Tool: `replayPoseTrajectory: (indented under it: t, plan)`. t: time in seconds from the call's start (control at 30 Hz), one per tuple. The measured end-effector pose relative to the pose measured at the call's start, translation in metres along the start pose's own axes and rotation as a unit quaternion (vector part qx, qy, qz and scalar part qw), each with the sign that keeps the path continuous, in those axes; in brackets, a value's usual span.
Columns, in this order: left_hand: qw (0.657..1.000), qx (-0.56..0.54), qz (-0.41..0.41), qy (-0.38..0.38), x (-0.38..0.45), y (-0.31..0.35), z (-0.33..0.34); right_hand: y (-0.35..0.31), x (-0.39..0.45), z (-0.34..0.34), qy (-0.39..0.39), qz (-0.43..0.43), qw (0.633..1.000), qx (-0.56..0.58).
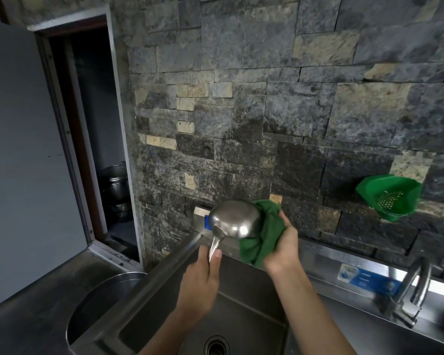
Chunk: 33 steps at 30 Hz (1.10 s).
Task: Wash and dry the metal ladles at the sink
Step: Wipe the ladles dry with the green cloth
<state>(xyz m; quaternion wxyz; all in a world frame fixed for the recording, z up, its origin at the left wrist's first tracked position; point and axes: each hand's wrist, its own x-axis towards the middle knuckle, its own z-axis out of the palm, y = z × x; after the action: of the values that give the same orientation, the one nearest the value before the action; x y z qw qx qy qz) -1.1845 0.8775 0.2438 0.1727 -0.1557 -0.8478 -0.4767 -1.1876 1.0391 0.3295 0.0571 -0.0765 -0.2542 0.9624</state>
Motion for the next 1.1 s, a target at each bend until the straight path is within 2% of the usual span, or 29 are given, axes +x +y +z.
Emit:
replayPoseTrajectory:
  t: [0.1,0.2,0.27,0.33,0.37,0.4,0.47,0.53,0.6,0.67,0.73,0.77,0.8,0.9,0.97,1.03,1.07,1.1]
  plan:
    - [1.0,-0.017,0.005,0.026,0.0,0.017,0.014,0.003,-0.008,0.017,-0.015,-0.031,0.999,0.029]
    - [0.998,-0.046,-0.036,0.004,0.01,0.034,0.021,0.012,-0.012,0.023,-0.014,-0.071,0.997,0.016]
    - [0.996,-0.077,-0.053,-0.002,0.013,0.043,0.022,0.019,-0.014,0.021,-0.028,-0.096,0.995,-0.028]
    - [0.987,-0.135,-0.088,-0.014,0.017,0.049,0.025,0.026,-0.017,0.02,-0.042,-0.152,0.978,-0.139]
    - [0.98,-0.163,-0.112,-0.021,0.019,0.052,0.026,0.028,-0.016,0.018,-0.048,-0.2,0.949,-0.241]
    - [0.973,-0.183,-0.133,-0.039,0.021,0.055,0.025,0.027,-0.013,0.015,-0.059,-0.258,0.899,-0.35]
    - [0.955,-0.225,-0.18,-0.065,0.026,0.059,0.028,0.017,-0.006,0.008,-0.082,-0.377,0.776,-0.499]
    - [0.937,-0.26,-0.217,-0.085,0.028,0.066,0.028,-0.005,0.003,-0.001,-0.091,-0.467,0.658,-0.584]
    - [0.938,-0.259,-0.204,-0.109,0.024,0.073,0.026,-0.03,0.015,-0.011,-0.075,-0.512,0.553,-0.653]
    - [0.929,-0.29,-0.196,-0.118,0.022,0.081,0.025,-0.051,0.023,-0.019,-0.033,-0.519,0.465,-0.716]
    - [0.928,-0.305,-0.151,-0.149,0.019,0.084,0.027,-0.06,0.025,-0.023,0.039,-0.521,0.417,-0.744]
    - [0.926,-0.308,-0.141,-0.163,0.017,0.087,0.031,-0.061,0.024,-0.026,0.079,-0.528,0.415,-0.737]
    - [0.921,-0.314,-0.144,-0.178,0.016,0.089,0.034,-0.061,0.021,-0.028,0.12,-0.539,0.428,-0.715]
    - [0.907,-0.328,-0.158,-0.213,0.008,0.099,0.046,-0.057,0.01,-0.032,0.195,-0.589,0.526,-0.582]
    - [0.902,-0.331,-0.164,-0.223,0.003,0.106,0.053,-0.056,0.004,-0.029,0.149,-0.609,0.603,-0.494]
    - [0.902,-0.328,-0.167,-0.224,0.003,0.113,0.056,-0.058,-0.003,-0.022,0.047,-0.594,0.659,-0.459]
    - [0.902,-0.327,-0.171,-0.224,0.003,0.116,0.055,-0.06,-0.007,-0.02,-0.004,-0.581,0.662,-0.474]
    - [0.9,-0.329,-0.176,-0.227,0.004,0.119,0.054,-0.063,-0.008,-0.022,-0.046,-0.572,0.643,-0.507]
